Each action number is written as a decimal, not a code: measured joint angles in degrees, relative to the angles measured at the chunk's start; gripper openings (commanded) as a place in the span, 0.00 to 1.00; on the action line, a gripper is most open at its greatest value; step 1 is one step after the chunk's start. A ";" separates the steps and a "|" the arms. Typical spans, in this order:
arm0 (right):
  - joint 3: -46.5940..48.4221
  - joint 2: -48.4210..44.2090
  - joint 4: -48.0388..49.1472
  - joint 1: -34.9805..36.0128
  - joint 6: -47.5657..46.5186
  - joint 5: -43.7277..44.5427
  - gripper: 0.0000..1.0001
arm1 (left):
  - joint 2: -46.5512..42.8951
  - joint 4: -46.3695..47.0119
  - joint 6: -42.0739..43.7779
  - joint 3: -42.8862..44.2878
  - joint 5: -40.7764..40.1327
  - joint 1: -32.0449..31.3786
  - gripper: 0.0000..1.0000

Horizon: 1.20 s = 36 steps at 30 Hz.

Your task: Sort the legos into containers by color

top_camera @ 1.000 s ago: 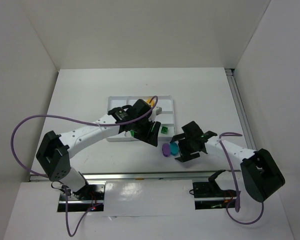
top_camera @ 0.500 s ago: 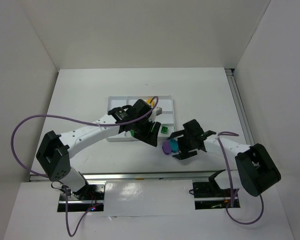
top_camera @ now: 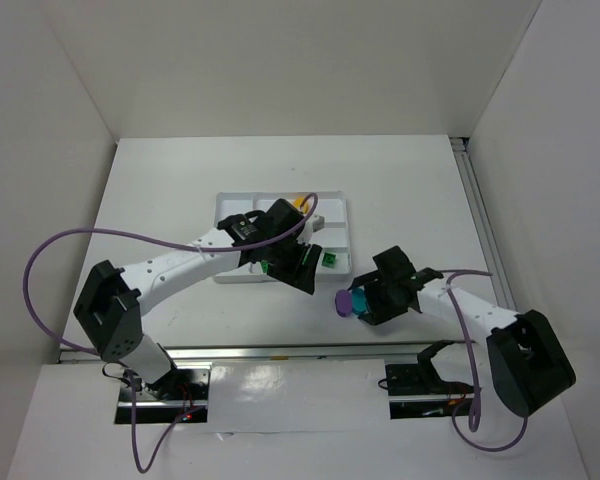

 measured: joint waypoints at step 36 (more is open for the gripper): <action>4.74 -0.20 -8.79 -2.54 -7.21 9.51 0.59 | 4.44 0.33 1.36 2.54 6.49 0.07 0.70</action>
